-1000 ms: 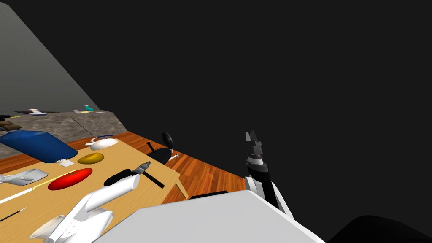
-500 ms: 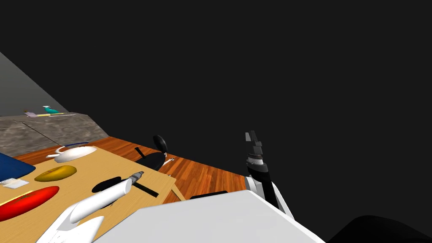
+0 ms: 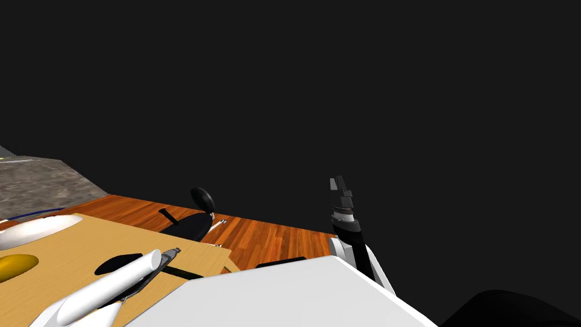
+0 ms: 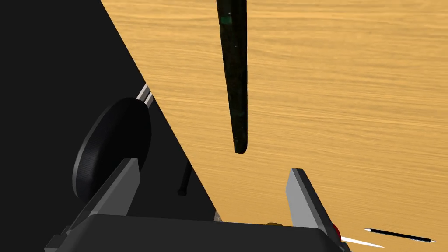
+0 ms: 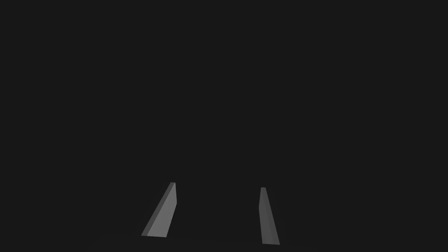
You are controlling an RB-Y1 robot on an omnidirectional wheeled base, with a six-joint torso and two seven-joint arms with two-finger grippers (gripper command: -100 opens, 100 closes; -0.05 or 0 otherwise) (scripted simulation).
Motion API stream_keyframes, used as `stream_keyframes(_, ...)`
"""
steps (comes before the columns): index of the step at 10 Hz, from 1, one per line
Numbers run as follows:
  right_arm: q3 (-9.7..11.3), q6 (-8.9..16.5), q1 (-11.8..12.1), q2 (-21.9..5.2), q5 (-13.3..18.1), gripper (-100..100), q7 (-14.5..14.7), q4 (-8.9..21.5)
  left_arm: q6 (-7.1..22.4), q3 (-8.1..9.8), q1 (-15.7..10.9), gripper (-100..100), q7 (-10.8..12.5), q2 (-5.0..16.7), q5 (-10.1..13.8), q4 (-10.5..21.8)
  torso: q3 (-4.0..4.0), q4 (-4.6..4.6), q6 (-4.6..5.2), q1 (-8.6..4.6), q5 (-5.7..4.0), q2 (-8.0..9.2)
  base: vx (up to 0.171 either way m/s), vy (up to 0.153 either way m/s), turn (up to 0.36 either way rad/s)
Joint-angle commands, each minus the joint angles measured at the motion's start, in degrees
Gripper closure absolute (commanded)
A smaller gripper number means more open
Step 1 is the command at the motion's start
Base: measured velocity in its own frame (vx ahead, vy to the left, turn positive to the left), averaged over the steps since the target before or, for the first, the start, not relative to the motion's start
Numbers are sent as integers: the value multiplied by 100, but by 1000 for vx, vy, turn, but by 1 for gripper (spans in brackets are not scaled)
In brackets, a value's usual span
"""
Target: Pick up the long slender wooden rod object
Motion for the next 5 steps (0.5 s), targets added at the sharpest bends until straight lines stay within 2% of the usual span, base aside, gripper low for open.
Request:
stream_keyframes(1,0,0,0,0,0,0,0,0,153,156,-70,-100,-123,69,42,286,0,0,0,0,0,0,26,36,-111)
stream_keyframes(2,0,0,1,0,0,0,0,0,153,156,-70,-100,-123,69,42,305,0,0,-4,-1,0,1,10,17,24)
stream_keyframes(3,0,0,1,0,0,0,0,0,414,420,-85,-100,-315,107,117,509,3,0,-5,-8,-1,5,27,24,-194)
stream_keyframes(4,0,0,0,0,0,0,0,0,556,576,-94,-100,-487,143,192,686,1,0,0,-6,-1,1,56,65,-317)
stream_keyframes(5,0,0,0,0,0,0,0,0,657,678,-94,-100,-494,143,192,784,-4,-1,1,8,1,-7,34,64,-91)
